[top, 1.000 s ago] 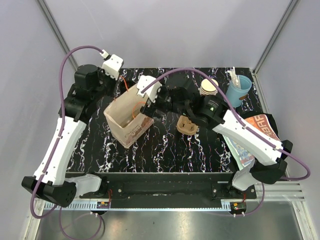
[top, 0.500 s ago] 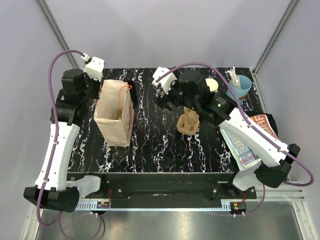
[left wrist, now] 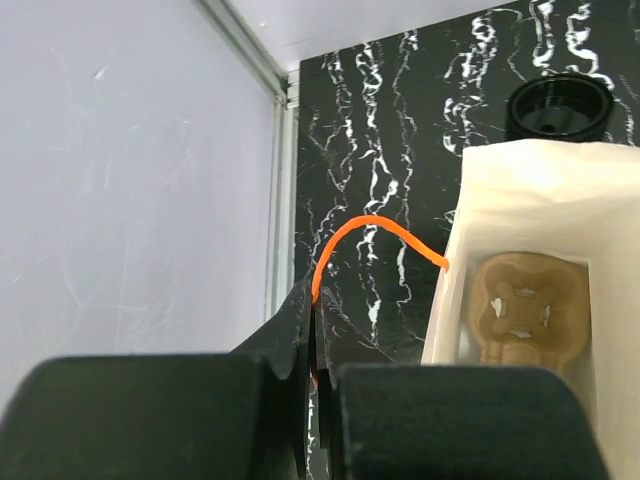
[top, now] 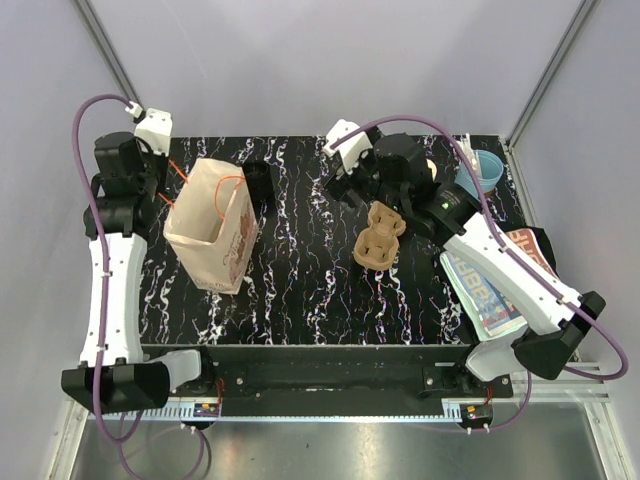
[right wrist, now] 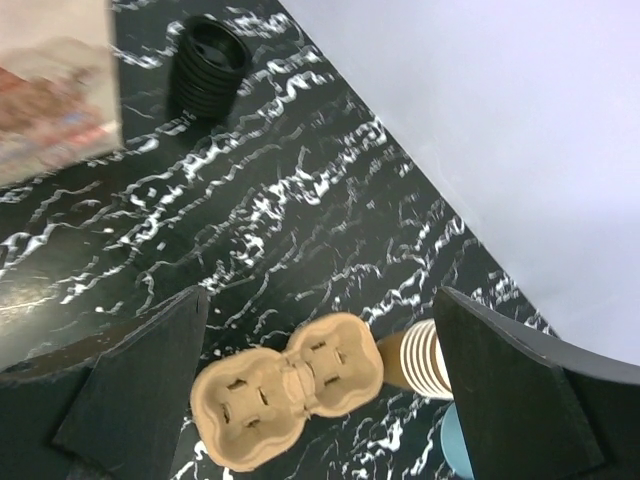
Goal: Pack the takeout coffee
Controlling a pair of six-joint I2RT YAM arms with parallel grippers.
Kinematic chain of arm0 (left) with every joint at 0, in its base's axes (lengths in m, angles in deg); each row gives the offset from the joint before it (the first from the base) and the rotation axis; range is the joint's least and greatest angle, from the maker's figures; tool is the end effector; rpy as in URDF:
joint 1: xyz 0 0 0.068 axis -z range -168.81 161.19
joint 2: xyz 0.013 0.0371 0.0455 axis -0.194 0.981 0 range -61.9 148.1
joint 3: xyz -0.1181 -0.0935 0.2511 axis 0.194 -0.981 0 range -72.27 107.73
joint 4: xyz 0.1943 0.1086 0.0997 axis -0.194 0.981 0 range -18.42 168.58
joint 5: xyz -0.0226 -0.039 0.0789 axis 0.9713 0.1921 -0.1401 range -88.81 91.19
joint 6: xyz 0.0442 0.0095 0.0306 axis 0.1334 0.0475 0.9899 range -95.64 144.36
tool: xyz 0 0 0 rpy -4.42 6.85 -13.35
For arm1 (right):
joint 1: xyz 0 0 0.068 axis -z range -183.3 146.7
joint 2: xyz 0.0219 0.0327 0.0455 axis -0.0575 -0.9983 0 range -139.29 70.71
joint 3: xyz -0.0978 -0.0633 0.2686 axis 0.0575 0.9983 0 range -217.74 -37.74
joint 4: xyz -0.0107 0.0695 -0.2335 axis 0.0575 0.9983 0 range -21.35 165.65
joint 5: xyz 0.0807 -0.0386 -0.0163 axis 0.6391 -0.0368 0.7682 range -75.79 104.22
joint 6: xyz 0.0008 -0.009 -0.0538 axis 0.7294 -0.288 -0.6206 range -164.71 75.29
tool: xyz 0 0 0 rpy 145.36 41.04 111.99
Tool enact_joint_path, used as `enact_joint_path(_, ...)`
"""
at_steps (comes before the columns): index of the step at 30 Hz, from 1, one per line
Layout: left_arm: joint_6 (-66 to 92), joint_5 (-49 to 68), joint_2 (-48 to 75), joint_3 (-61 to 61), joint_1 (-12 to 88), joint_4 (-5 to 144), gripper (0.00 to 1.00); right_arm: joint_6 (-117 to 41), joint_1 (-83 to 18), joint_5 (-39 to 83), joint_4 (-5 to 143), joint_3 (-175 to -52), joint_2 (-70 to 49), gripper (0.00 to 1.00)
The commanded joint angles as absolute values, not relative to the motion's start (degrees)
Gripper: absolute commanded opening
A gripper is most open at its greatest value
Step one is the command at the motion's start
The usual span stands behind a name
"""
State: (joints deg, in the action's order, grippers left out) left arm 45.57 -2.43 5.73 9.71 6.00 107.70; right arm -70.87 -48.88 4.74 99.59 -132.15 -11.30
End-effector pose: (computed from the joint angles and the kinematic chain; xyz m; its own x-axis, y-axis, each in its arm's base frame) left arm 0.2175 0.0221 0.4499 -0.3982 0.3265 -0.8572 -0.0049 0.9338 0.3579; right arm 0.2092 0.2049 0.4674 0.0627 -0.5573 -0.8279 -0.6324 0.6196 -0.4650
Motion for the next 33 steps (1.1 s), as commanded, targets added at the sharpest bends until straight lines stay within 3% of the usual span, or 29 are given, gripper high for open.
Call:
enact_joint_path(1, 46.3, -2.6, 6.2, 12.6, 4.2, 103.1, 0.00, -69.1, -44.6, 3.7, 94.8, -130.0, -9.6, 1.00)
enact_joint_path(13, 46.7, -4.9, 8.8, 14.7, -0.9, 101.7, 0.00, -66.4, -29.8, 8.1, 93.6, -130.6, -16.4, 1.00)
enact_joint_path(21, 46.4, -5.7, 10.9, 14.9, -3.8, 101.1, 0.01, -65.5, -22.1, 9.7, 99.3, -137.0, -27.4, 0.92)
enact_joint_path(24, 46.1, -4.4, 10.7, 14.0, -4.2, 100.5, 0.06, -64.9, -19.6, 10.4, 100.6, -139.6, -30.4, 0.89)
enact_joint_path(28, 44.8, 0.6, 9.0, 12.9, -4.2, 100.5, 0.30, -65.0, -17.9, 10.4, 101.0, -141.2, -33.1, 0.86)
enact_joint_path(29, 44.4, 0.9, 8.2, 12.8, -4.3, 100.6, 0.42, -65.2, -17.6, 10.4, 101.1, -141.5, -34.1, 0.85)
enact_joint_path(30, 44.2, 2.4, 7.7, 12.7, -4.2, 100.8, 0.47, -65.2, -17.4, 10.4, 101.2, -142.2, -34.7, 0.84)
enact_joint_path(33, 43.6, 5.0, 6.0, 12.8, -4.2, 101.3, 0.68, -64.9, -17.1, 11.0, 102.1, -143.7, -36.7, 0.75)
